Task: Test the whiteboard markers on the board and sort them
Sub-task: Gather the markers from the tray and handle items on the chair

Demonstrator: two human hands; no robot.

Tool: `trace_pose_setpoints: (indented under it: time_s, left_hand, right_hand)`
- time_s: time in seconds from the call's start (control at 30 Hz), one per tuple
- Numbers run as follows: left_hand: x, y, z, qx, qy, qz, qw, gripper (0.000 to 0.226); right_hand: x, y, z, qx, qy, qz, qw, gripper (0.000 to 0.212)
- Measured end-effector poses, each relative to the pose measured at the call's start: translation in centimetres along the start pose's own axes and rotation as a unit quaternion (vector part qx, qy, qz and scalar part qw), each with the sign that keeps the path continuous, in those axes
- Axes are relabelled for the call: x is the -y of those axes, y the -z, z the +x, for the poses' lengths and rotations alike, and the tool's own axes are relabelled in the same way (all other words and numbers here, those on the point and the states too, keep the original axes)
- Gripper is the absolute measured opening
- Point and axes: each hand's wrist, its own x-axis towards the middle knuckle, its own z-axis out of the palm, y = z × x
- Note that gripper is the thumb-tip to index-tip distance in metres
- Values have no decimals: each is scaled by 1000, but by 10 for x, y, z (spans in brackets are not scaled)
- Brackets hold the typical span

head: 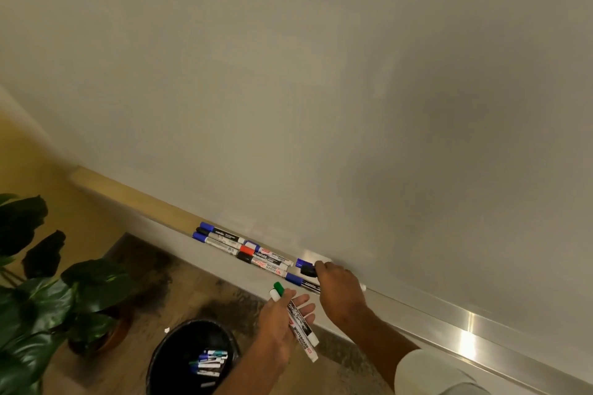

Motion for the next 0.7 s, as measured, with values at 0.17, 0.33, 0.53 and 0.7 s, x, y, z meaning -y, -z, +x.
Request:
trace_pose_setpoints:
  time_s: [0.17, 0.33, 0.53, 0.7]
  left_hand:
    - [-2, 3, 13, 6, 18, -8, 1000, 24]
    - [0, 9, 22, 6, 34, -2, 999, 29]
    - [-2, 8, 27, 12, 44, -5, 999, 31]
    - [-4, 5, 25, 14, 47, -10, 999, 21]
  right_hand:
    - [-1, -16, 16, 18, 0, -53, 998, 40]
    - [-1, -26, 26, 31, -1, -80, 996, 37]
    - [-1, -36, 31, 22, 17, -63, 998, 42]
    - [-3, -46, 29, -3, 33, -58, 998, 40]
